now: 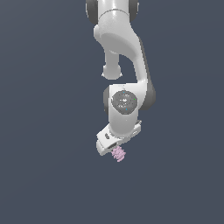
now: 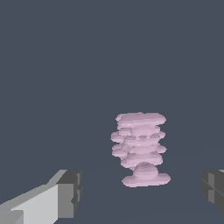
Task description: Pick up the object and move it to a goal position.
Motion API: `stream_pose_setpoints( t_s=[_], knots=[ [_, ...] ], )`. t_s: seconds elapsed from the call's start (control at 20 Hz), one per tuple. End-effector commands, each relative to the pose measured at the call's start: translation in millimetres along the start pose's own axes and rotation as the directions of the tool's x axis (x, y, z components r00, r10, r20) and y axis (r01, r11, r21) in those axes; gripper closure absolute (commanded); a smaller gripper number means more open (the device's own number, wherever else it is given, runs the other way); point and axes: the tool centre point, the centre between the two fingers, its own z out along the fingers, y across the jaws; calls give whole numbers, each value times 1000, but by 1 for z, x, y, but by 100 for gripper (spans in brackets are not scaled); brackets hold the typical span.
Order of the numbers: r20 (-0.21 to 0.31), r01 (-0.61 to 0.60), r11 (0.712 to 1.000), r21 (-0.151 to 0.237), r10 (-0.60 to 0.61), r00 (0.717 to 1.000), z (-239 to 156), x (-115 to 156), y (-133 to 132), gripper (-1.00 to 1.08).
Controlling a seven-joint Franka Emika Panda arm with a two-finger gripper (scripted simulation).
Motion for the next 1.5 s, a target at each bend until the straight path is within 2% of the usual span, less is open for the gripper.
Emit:
stream_pose_setpoints(
  t_s=[0.0,0.55,1.05,1.4,1.45],
  knots=[
    [-1,35,999,-1,-35,999,4,5,5,-92],
    [-2,73,997,-2,-73,997,11,9,10,-92],
    [-2,78,997,-2,-78,997,55,8,10,-92],
    [-2,78,997,-2,-78,997,59,10,11,-92],
    [-2,78,997,-2,-78,997,59,10,11,108]
  ],
)
